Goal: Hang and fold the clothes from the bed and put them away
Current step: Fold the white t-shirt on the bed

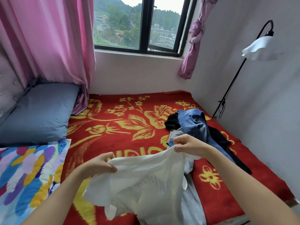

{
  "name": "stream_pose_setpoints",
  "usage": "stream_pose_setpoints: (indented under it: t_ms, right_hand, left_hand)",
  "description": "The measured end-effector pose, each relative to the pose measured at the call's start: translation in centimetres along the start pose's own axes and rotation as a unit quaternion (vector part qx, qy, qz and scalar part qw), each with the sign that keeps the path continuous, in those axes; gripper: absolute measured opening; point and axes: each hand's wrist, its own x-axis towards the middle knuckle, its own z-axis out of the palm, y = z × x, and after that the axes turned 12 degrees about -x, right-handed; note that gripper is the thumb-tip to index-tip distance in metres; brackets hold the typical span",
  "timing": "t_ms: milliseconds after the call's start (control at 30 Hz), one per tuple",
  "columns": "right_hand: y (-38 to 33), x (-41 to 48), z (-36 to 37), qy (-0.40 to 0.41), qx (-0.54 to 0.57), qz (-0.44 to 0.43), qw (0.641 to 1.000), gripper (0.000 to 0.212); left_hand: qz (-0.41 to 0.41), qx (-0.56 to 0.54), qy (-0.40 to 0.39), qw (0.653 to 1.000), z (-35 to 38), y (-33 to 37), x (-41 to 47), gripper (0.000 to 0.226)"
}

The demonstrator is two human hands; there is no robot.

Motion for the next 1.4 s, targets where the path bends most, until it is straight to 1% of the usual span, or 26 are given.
stream_pose_setpoints:
  t_ms: [100,167,200,267,333,400,433,467,500,533,600,633,667,767,833,933,1000,1067,1133,1233,1267,1300,1333,1367,1400]
  right_hand:
    - [0.0,0.4,-0.4,-0.023,-0.027,0.003,0.999,0.042]
    - [-0.1,0.4,-0.7,-0.015,-0.067,-0.01,0.998,0.034]
    - [-0.3,0.5,-0.8,-0.012,-0.082,-0.019,0.996,0.029]
    - [-0.5,0.4,-1.0,-0.019,-0.087,-0.023,0.996,0.025]
    - [-0.7,0.5,-1.0,-0.028,-0.119,-0.013,0.992,0.035]
    - [-0.8,0.8,-0.8,-0.031,-0.222,-0.003,0.975,0.055]
    - [-0.8,0.8,-0.7,-0.029,-0.271,0.0,0.962,0.061]
    - [-0.7,0.8,-0.4,-0.025,-0.313,0.001,0.949,0.062]
    - [-0.7,1.0,-0.2,-0.018,-0.352,-0.001,0.936,0.057]
    - [-0.5,0.8,0.1,-0.007,-0.386,0.001,0.923,0.048]
    - [-0.2,1.0,0.7,0.016,-0.445,0.006,0.895,0.029]
    - [0.2,1.0,0.9,0.027,-0.462,0.013,0.886,0.025]
    - [0.5,1.0,1.0,0.04,-0.467,0.017,0.883,0.022]
    - [2.2,0.9,1.0,0.1,-0.42,0.019,0.902,0.015]
    - [3.2,0.8,1.2,0.143,-0.369,0.026,0.918,0.017]
    - [4.4,0.6,2.0,0.185,-0.301,0.086,0.932,0.02]
    - [5.1,0.5,2.5,0.198,-0.234,0.125,0.944,0.024]
    - [5.7,0.5,2.7,0.228,-0.114,0.151,0.955,0.027]
    - [6.0,0.7,2.5,0.275,-0.039,0.167,0.946,0.029]
    - [6.2,1.2,1.8,0.329,-0.031,0.147,0.932,0.034]
    - [6.2,1.3,1.5,0.343,-0.018,0.14,0.929,0.034]
    - [6.0,1.4,1.3,0.357,0.001,0.132,0.925,0.034]
    - [5.8,1.5,1.0,0.371,0.018,0.125,0.92,0.034]
    - [5.6,1.6,0.8,0.385,0.027,0.117,0.915,0.035]
    - [5.3,1.7,0.6,0.395,0.032,0.109,0.912,0.037]
  left_hand:
    - [0.008,-0.125,-0.041,0.991,-1.3,-0.1,-0.7,0.057]
    - [0.026,-0.156,-0.039,0.987,-1.7,0.1,-1.2,0.065]
    - [0.037,-0.153,-0.031,0.987,-1.7,0.3,-1.4,0.063]
    - [0.06,-0.121,-0.009,0.991,-1.6,0.7,-1.7,0.053]
    - [0.083,-0.058,0.009,0.995,-1.5,0.8,-1.9,0.045]
    - [0.094,0.034,0.033,0.994,-1.5,0.8,-1.8,0.042]
    - [0.101,0.085,0.052,0.99,-1.4,0.8,-1.5,0.043]
    - [0.11,0.129,0.08,0.982,-1.2,0.6,-1.2,0.042]
    - [0.121,0.166,0.117,0.972,-1.0,0.4,-0.9,0.036]
    - [0.13,0.197,0.152,0.96,-0.6,0.2,-0.5,0.026]
    - [0.145,0.231,0.209,0.939,-0.2,0.0,0.1,0.009]
    - [0.146,0.23,0.214,0.938,0.0,-0.1,0.4,0.009]
    - [0.143,0.214,0.207,0.944,0.0,-0.2,0.5,0.01]
    - [0.126,0.075,0.155,0.977,0.0,-0.5,0.6,0.01]
    - [0.119,0.005,0.146,0.982,0.1,-0.8,0.4,0.013]
    - [0.123,-0.095,0.141,0.978,0.4,-0.7,0.0,0.019]
    - [0.127,-0.153,0.131,0.971,0.3,-0.4,-0.5,0.034]
    - [0.126,-0.185,0.104,0.969,-0.1,0.2,-1.1,0.054]
    - [0.119,-0.198,0.063,0.971,-0.5,0.7,-1.6,0.068]
    - [0.096,-0.233,0.016,0.968,-1.1,1.5,-2.1,0.077]
    - [0.091,-0.253,0.019,0.963,-1.2,1.8,-2.3,0.076]
    - [0.09,-0.266,0.038,0.959,-1.3,2.1,-2.4,0.073]
    - [0.094,-0.269,0.065,0.956,-1.4,2.4,-2.5,0.065]
    - [0.099,-0.255,0.103,0.956,-1.2,2.8,-2.8,0.048]
    - [0.115,-0.225,0.142,0.957,-1.1,3.2,-2.8,0.023]
